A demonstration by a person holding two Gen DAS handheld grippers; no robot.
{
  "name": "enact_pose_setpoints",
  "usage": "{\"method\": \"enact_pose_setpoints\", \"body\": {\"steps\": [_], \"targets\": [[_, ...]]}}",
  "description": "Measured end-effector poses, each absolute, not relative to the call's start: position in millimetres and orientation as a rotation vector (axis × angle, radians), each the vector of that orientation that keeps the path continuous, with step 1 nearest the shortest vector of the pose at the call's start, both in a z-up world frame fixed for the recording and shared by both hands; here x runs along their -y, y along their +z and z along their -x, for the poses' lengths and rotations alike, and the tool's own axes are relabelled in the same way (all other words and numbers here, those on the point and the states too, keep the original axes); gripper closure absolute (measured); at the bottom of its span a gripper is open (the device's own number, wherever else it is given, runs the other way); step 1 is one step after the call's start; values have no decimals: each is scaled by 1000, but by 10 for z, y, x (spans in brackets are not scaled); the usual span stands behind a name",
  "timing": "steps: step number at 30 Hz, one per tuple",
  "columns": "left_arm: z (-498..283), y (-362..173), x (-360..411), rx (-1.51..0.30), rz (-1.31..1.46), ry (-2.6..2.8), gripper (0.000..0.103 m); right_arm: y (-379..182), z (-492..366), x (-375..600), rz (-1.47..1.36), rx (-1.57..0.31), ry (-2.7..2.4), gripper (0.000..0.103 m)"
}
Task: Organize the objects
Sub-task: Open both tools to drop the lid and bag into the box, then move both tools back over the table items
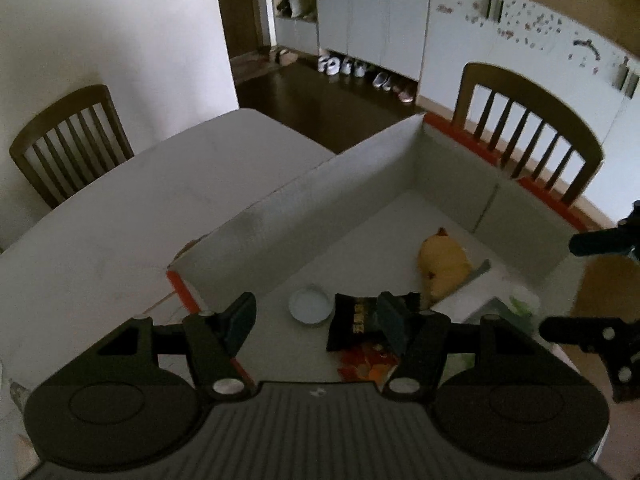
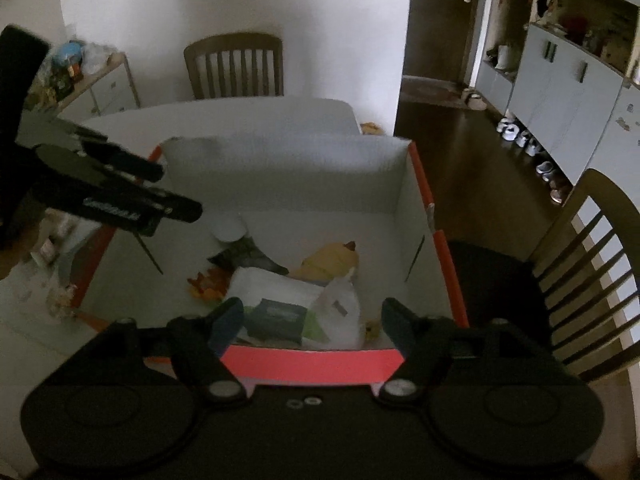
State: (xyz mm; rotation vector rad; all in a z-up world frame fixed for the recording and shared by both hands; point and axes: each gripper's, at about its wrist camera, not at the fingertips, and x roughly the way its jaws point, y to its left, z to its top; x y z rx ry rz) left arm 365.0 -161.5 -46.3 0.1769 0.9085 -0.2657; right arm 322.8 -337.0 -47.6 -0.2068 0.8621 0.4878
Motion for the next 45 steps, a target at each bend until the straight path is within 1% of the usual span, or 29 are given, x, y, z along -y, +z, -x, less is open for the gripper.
{"method": "enact_pose_setpoints", "body": {"steps": [11, 20, 22, 26, 31, 33, 39, 41, 42, 43, 45], "targets": [[-3151, -133, 1246, -833, -118, -327, 37, -235, -2919, 3186, 150, -810, 461, 27], [-2728, 4, 734, -801, -86, -334, 36, -113, -2577, 2744, 135, -787, 482, 26], [-2641, 14, 604, -794, -86, -329, 24, -110, -2509, 2619, 129, -787, 493, 24], [-2461, 6, 291, -790, -78, -321, 23, -136, -2379, 2369, 123, -791, 511, 16], [-2290, -37, -85, -788, -66, -288, 22, -209, -2231, 2048, 133, -802, 516, 9], [-2243, -60, -238, -791, -54, -274, 18, -249, -2163, 1946, 136, -803, 510, 6], [-2139, -209, -559, -809, -47, -255, 17, -368, -2083, 1725, 114, -826, 483, 4], [-2092, -302, -670, -818, -43, -250, 11, -420, -2061, 1657, 116, -836, 479, 4], [-2067, -355, -724, -825, -37, -247, 4, -450, -2052, 1616, 117, -844, 476, 4], [-2047, -408, -762, -829, -29, -244, 0, -479, -2042, 1576, 117, -850, 473, 4], [-1993, -500, -875, -839, -13, -244, 0, -533, -2020, 1519, 115, -862, 468, 4]]}}
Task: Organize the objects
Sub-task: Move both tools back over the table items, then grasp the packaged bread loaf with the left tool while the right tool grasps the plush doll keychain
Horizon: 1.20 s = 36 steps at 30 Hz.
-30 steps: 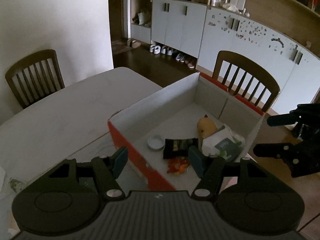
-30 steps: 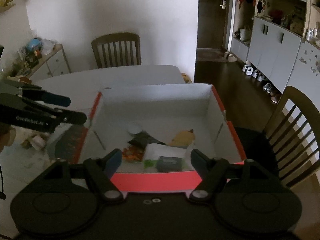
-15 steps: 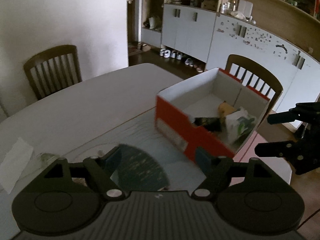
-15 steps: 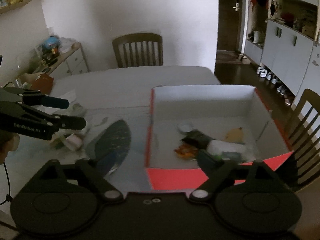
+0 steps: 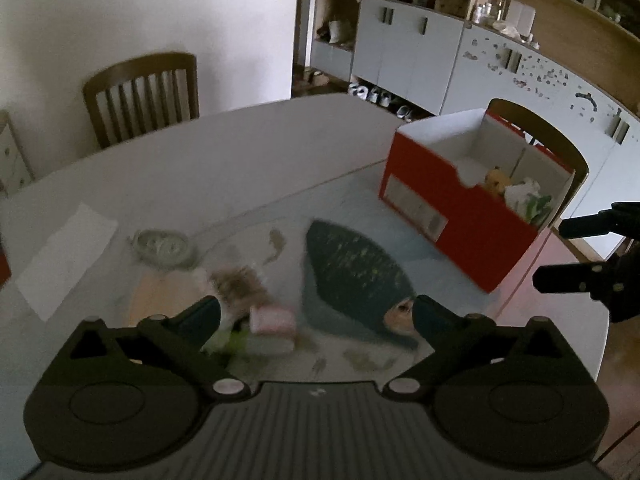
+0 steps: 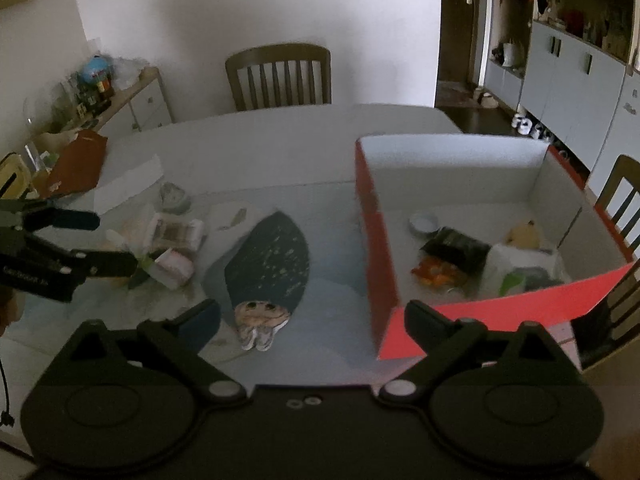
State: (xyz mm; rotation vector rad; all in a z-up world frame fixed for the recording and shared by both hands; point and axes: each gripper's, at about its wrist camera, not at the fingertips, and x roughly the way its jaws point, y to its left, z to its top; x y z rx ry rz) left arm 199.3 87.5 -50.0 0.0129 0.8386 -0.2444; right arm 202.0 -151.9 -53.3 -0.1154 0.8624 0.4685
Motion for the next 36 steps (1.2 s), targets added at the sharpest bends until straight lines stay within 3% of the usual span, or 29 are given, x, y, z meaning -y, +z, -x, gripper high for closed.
{"method": "enact_pose_setpoints", "body": {"steps": [18, 36], "targets": [[-1876, -1131, -1707, -872, -6, -85, 0, -1029, -2069, 950, 214, -977, 475, 9], [-2214, -1448, -1889, -894, -100, -73, 0, -1308, -2277, 756, 255, -1037, 477, 14]]}}
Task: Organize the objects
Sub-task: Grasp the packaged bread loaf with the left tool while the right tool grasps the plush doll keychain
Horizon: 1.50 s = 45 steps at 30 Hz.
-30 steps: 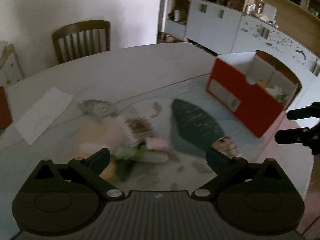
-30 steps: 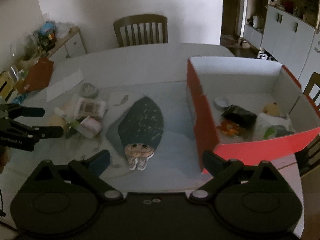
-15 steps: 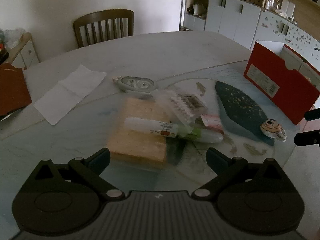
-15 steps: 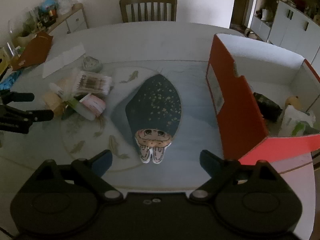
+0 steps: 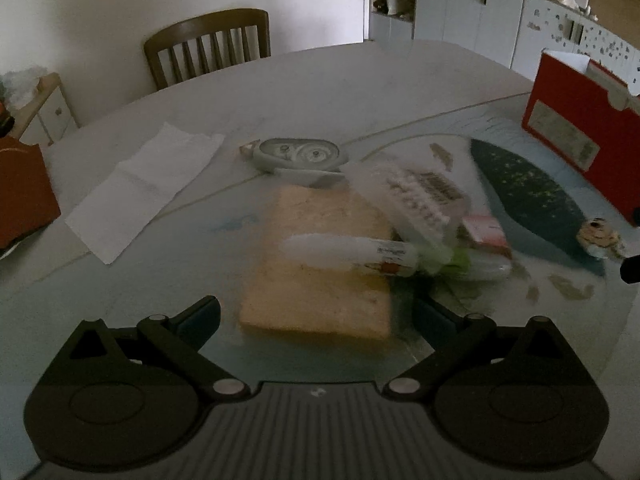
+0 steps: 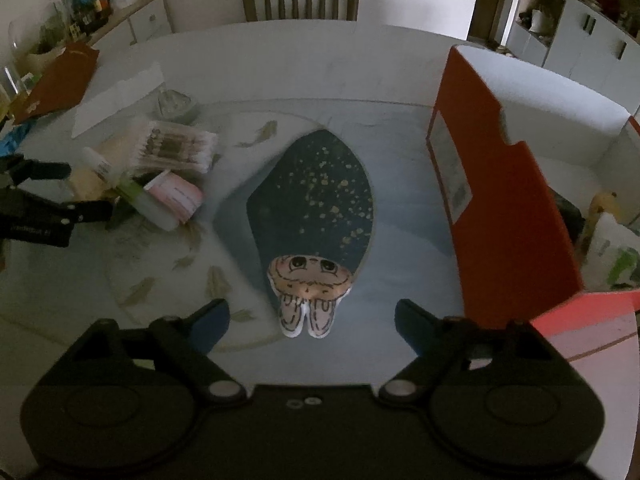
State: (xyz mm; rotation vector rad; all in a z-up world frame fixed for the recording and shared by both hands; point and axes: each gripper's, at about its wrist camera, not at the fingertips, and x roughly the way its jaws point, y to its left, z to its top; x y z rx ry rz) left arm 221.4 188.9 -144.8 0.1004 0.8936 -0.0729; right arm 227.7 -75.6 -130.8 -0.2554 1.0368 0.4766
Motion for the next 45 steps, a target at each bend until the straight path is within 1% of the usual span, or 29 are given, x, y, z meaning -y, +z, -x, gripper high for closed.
{"method": "enact_pose_setpoints", "body": {"steps": [8, 13, 14, 16, 17, 19, 21, 22, 23, 24, 30, 45], "targets": [[-2351, -1521, -1885, -909, -123, -110, 0, -1406, -2362, 682, 247, -1056, 480, 20], [-2359, -1532, -1880, -901, -120, -115, 1, -1437, -2377, 656, 246, -1064, 484, 29], [-2357, -1532, -1885, -900, -115, -116, 2, -1440, -2378, 650, 249, -1064, 485, 31], [-2348, -1518, -1904, -898, -98, -128, 11, -1444, -2385, 642, 247, -1070, 488, 37], [-2346, -1513, -1897, -898, -98, -125, 13, -1449, -2389, 639, 247, -1073, 488, 41], [-2328, -1497, -1894, -893, -101, -123, 20, -1457, -2395, 642, 248, -1076, 480, 47], [-2303, -1473, -1891, -886, -103, -122, 23, -1461, -2395, 660, 237, -1076, 476, 56], [-2294, -1464, -1892, -888, -100, -122, 24, -1459, -2392, 669, 233, -1073, 474, 59], [-2283, -1460, -1897, -893, -97, -121, 24, -1456, -2387, 677, 232, -1072, 472, 66], [-2269, -1456, -1899, -896, -97, -117, 24, -1455, -2379, 684, 230, -1072, 473, 69], [-2122, -1413, -1904, -922, -75, -91, 25, -1468, -2310, 736, 228, -1068, 486, 73], [-1577, -1152, -1830, -908, -27, 9, 26, -1264, -2021, 1021, 181, -1050, 566, 73]]}}
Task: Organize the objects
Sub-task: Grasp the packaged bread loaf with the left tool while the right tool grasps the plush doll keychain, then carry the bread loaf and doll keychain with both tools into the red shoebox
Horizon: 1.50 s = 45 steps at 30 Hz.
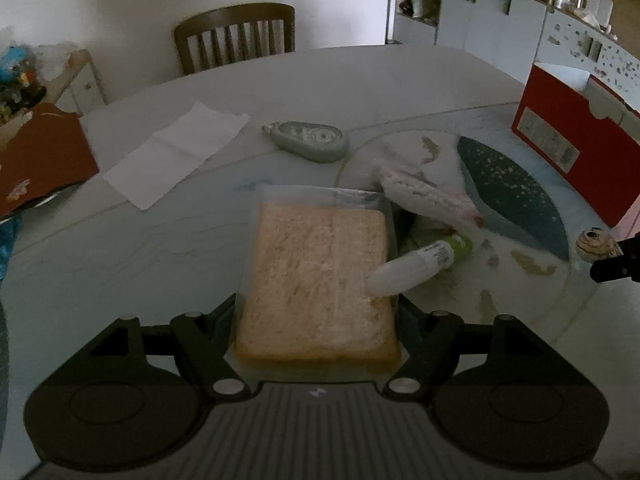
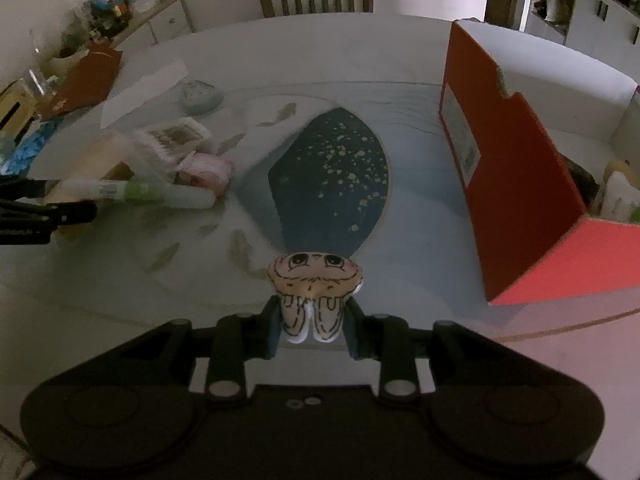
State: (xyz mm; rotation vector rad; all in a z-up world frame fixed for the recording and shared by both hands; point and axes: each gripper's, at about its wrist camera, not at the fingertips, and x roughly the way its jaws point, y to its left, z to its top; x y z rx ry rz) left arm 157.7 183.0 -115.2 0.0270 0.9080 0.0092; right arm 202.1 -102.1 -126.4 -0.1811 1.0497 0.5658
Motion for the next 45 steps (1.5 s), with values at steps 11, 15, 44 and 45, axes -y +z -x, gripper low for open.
{"method": "enact_pose_setpoints", "body": {"steps": [11, 15, 44, 45], "targets": [[-1253, -807, -1692, -878, 57, 74, 26, -898, -1921, 1250, 172, -982, 671, 73], [-1219, -693, -1570, -858, 74, 88, 26, -724, -1961, 1377, 165, -943, 698, 73], [-2061, -252, 444, -774, -12, -139, 26, -410, -2700, 2928, 101, -824, 560, 73], [-2108, -251, 527, -774, -22, -150, 26, -414, -2730, 2985, 97, -825, 550, 73]]}}
